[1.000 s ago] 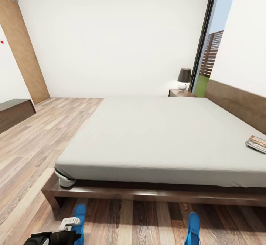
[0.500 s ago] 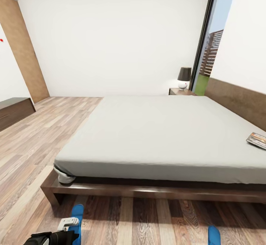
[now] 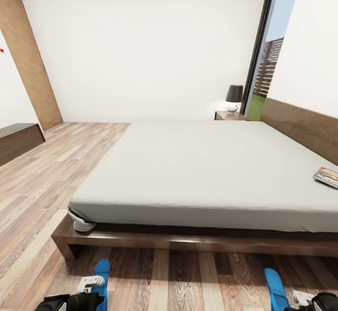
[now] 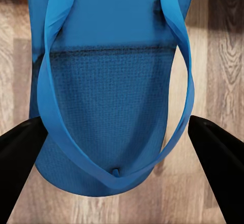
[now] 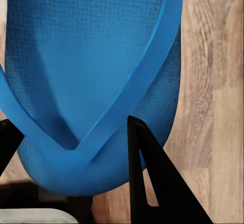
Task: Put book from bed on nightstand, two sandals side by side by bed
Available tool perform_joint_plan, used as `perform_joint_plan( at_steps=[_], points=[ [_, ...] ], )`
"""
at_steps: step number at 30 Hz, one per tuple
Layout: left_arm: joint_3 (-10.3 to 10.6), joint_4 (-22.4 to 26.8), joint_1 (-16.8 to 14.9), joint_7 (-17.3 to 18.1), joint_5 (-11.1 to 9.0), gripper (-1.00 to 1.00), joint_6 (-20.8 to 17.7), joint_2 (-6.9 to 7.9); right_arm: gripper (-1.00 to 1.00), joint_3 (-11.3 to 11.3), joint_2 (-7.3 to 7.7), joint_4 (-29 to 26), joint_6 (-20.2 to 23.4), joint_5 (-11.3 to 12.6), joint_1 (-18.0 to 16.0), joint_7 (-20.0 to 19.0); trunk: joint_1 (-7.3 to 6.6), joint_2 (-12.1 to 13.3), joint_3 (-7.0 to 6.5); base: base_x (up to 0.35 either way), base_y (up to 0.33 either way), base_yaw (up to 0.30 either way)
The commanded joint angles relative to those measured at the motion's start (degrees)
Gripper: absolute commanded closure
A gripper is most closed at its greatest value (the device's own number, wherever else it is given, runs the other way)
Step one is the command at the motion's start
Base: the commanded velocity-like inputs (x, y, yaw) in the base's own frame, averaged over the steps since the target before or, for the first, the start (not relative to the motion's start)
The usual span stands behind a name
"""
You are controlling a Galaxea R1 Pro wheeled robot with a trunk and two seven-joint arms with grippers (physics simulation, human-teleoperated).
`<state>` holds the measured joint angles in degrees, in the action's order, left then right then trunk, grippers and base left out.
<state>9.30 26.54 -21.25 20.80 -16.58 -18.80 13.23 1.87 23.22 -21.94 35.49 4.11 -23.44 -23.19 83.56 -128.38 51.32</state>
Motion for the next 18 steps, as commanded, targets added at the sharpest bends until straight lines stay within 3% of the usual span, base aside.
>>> perform_joint_plan(
  at_steps=[1,12,15,18],
  points=[
    [0.3,0.1,0.0,-0.1,-0.6,1.00,-0.4,0.06,1.00,0.2,-0.01,-0.6,1.1,0.0,0.0,0.1,-0.01,0.0,0.06,0.000,0.000,0.000],
    [0.2,0.1,0.0,-0.1,-0.6,1.00,-0.4,-0.44,1.00,0.2,-0.17,-2.7,3.6,-0.8,0.0,0.0,1.97,-3.6,1.67,0.000,0.000,0.000],
    [0.1,0.2,0.0,-0.1,-0.6,1.00,-0.6,-0.93,1.00,0.2,-0.19,-5.5,6.6,-0.8,0.0,0.1,2.63,-4.8,2.21,0.000,0.000,0.000],
    [0.0,3.1,0.0,-0.1,-0.5,1.00,-3.4,-0.78,1.00,0.2,-0.20,-7.4,8.3,-0.8,0.0,0.1,2.85,-5.2,2.39,0.000,0.000,0.000]
  ],
)
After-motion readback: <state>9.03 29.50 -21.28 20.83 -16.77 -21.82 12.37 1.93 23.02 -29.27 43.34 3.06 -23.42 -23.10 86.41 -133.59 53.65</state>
